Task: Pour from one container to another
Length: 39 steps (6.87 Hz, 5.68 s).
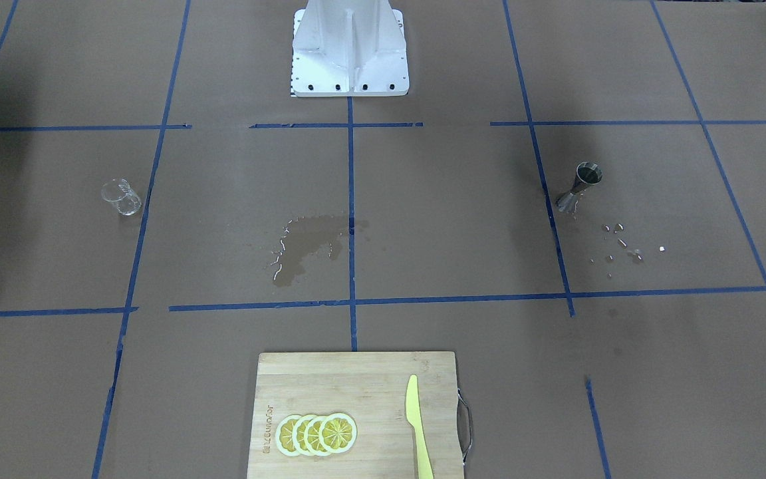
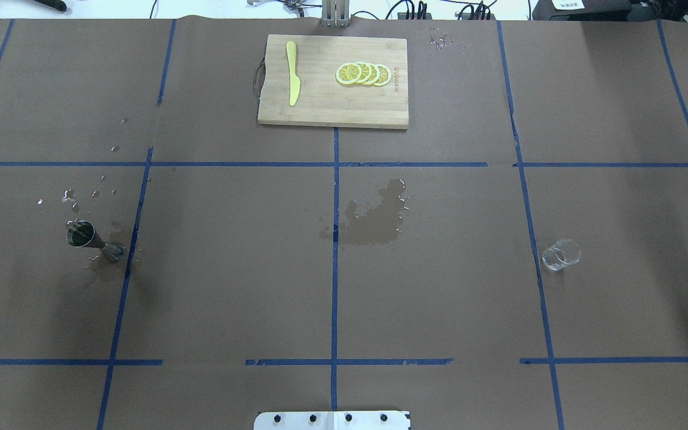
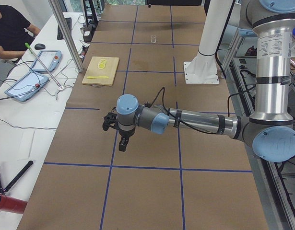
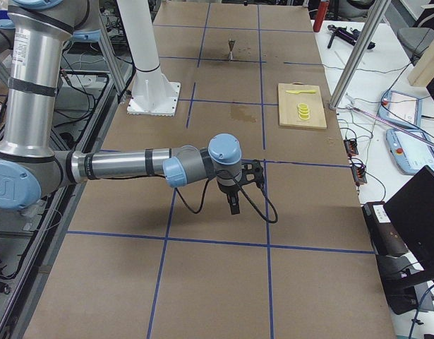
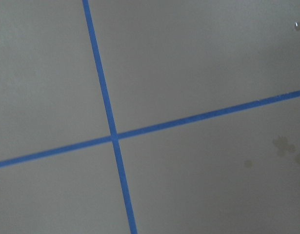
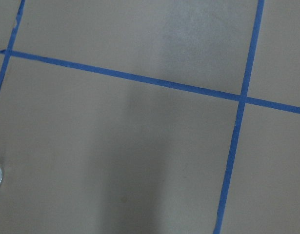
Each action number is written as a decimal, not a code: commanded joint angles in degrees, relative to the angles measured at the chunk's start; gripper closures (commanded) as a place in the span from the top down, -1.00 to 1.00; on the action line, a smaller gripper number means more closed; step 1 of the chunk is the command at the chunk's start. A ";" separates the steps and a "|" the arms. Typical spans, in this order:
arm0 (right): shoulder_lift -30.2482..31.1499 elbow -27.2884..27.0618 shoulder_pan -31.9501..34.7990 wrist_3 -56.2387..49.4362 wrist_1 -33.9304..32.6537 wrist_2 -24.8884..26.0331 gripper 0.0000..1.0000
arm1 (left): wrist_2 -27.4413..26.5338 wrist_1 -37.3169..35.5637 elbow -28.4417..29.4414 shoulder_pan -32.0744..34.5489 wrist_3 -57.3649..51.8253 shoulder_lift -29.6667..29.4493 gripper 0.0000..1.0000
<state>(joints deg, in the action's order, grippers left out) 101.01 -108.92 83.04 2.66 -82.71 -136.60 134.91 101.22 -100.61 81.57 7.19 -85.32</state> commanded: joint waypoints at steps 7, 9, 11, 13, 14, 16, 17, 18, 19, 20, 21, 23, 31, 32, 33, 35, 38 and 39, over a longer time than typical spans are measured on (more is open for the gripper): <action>-0.37 -3.94 3.18 -12.68 -20.12 2.75 1.00 | 3.07 2.14 -3.18 0.25 0.19 2.45 1.00; 0.15 -3.94 3.18 -12.41 -20.21 2.57 1.00 | 3.08 -1.26 -3.27 0.34 -0.33 0.16 1.00; -0.54 -0.53 3.01 -12.15 -19.95 2.84 1.00 | 2.90 -4.69 -3.44 2.44 -7.42 0.15 1.00; -0.55 0.02 3.09 -12.41 -16.62 3.10 1.00 | -1.29 -8.67 -2.67 5.41 -17.23 -0.02 1.00; -0.64 0.19 3.09 -12.67 -16.61 3.19 1.00 | -3.93 -8.67 -2.49 8.22 -18.16 -0.02 1.00; -0.64 -0.07 3.09 -12.15 -16.61 3.19 1.00 | -4.91 -14.28 -2.22 10.87 -18.09 -0.20 1.00; -0.72 -0.24 3.09 -12.06 -16.35 3.19 1.00 | -4.92 -14.21 -2.13 10.89 -18.17 -0.46 1.00; -0.72 -0.16 3.09 -12.15 -15.91 3.19 1.00 | -4.92 -13.95 -2.39 10.89 -18.17 -0.29 1.00; -0.72 0.10 3.09 -12.06 -15.91 3.27 1.00 | -4.92 -14.03 -2.57 10.89 -18.17 -0.03 1.00; -0.81 0.19 3.09 -12.06 -15.91 3.27 1.00 | -4.75 -14.04 -2.57 10.89 -18.09 -0.02 1.00; -0.81 0.19 3.09 -11.97 -15.91 3.19 1.00 | -4.57 -13.86 -2.31 10.71 -17.91 -0.11 1.00; -0.81 0.28 3.09 -11.97 -15.99 3.01 1.00 | -3.96 -13.60 -2.75 10.71 -17.91 -0.20 1.00; -1.08 1.43 3.18 -11.97 -14.85 0.11 1.00 | 0.52 -13.69 -1.43 9.66 -12.94 -0.20 1.00; -1.08 1.43 3.18 -11.97 -14.76 0.11 1.00 | 0.53 -13.60 -1.43 7.57 -9.94 -0.20 1.00; -1.08 1.51 3.18 -11.97 -14.85 0.11 1.00 | 0.35 -13.42 -1.17 6.94 -9.91 -0.11 1.00; -1.25 2.04 3.18 -11.97 -14.76 0.11 1.00 | -0.35 -13.60 -1.25 6.67 -10.09 -0.02 1.00; -1.34 2.13 3.18 -12.06 -14.76 0.20 1.00 | -0.35 -13.51 -1.25 6.76 -10.17 -0.02 1.00; -1.34 2.30 3.18 -12.06 -14.76 0.20 1.00 | -0.35 -13.68 -1.43 6.67 -10.17 -0.02 1.00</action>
